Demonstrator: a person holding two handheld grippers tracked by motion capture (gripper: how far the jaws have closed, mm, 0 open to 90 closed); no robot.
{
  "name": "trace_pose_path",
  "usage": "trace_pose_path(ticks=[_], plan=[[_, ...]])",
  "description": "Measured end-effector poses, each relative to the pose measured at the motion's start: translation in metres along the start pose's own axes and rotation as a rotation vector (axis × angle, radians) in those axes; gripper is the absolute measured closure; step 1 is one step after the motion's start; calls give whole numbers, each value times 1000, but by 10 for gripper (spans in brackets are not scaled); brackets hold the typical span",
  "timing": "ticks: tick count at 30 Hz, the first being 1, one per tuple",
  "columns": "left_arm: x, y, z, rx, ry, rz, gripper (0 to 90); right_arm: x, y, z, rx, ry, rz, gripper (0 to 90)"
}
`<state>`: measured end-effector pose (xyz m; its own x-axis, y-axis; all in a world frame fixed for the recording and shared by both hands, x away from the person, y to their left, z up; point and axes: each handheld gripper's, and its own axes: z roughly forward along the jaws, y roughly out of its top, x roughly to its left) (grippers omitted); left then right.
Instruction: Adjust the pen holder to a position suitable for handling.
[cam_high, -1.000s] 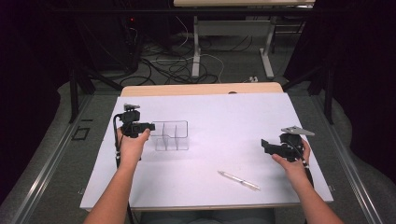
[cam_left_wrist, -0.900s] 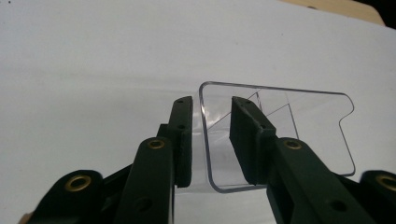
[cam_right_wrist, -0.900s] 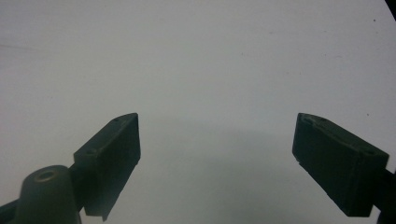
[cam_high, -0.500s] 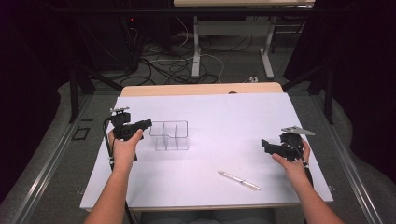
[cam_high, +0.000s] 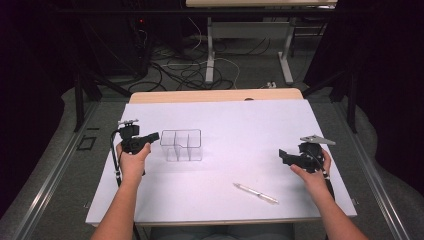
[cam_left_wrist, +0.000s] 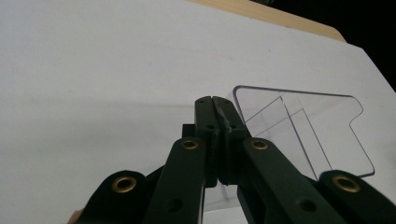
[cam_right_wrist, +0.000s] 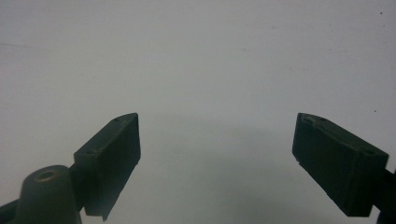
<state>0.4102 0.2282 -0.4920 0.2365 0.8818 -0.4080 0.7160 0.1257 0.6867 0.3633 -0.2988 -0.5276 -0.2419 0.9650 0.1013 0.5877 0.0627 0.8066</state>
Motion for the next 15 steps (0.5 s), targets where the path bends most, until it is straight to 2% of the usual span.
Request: trace_pose_path(ticks=[1,4,6,8,15], plan=[[0,0,1,5,-10,6,900,0,0,0,0,1,2,146],[-2,0,4,17,-3,29,900,0,0,0,3,1,3,146],[-3,-1,6,11,1,15,900,0,0,1,3,3,0,147],[-2,0,5,36,-5,27,900,0,0,1,2,4,-4,147],[-5,-2,8,38,-13,35,900,1,0,2,5,3,-2,148]])
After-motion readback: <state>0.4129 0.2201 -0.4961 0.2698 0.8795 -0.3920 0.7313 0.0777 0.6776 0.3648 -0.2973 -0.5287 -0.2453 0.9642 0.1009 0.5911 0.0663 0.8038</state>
